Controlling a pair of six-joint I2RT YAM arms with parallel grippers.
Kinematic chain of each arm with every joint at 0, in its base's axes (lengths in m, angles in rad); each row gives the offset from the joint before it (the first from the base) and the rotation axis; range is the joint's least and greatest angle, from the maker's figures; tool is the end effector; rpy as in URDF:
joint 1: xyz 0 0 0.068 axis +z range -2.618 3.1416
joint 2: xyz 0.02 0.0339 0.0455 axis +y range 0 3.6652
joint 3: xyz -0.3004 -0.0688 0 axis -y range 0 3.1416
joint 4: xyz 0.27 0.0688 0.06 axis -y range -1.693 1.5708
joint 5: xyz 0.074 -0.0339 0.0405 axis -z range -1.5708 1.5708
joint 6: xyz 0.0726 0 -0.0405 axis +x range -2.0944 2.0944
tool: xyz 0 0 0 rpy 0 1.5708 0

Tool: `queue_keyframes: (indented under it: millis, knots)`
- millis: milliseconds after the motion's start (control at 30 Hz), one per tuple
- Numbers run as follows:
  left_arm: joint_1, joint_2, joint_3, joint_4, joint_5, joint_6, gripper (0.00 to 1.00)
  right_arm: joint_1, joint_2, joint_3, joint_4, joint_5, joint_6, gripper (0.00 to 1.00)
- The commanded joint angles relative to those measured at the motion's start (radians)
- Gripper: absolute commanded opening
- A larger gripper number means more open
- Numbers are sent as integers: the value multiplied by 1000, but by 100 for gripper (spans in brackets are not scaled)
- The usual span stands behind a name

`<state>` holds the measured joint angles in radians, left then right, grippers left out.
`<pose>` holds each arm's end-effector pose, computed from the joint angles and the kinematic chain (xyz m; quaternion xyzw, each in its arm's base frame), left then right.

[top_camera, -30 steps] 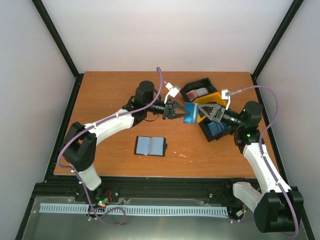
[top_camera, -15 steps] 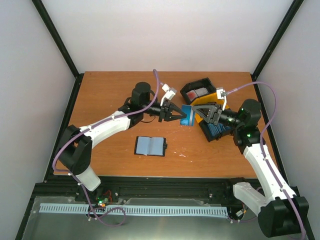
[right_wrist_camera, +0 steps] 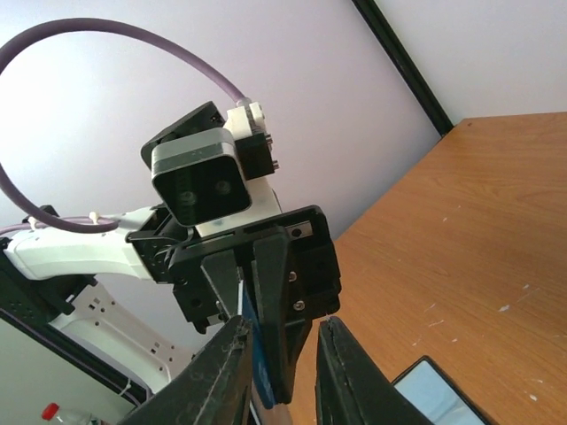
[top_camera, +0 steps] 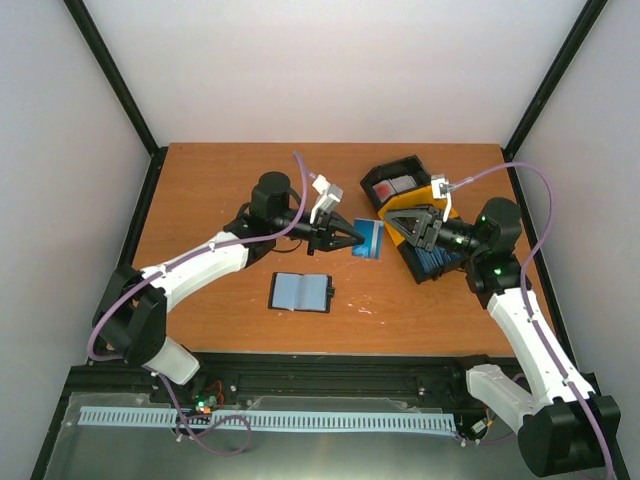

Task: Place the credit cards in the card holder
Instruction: Pick up the credit card from the storage box.

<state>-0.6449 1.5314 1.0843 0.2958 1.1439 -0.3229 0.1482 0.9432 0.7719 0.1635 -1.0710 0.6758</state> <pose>0.2643 -0.2815 0.3353 0.4504 0.5730 -0.6183 0.2940 0.2168 0.0968 0.3689 -0.1878 0.6831 0.5745 0.4100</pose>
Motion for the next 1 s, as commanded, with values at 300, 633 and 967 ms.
queue_keyframes:
  millis: [300,633,967]
  knots:
    - [49,31,44,26,2,-35,1,54,12,-28,49,10,-31,48]
    - [48,129,150,1,41,-143,1,54,148,-37,103,65,8,38]
    - [50,215,220,10,66,-296,10,55,174,-103,294,67,167,3]
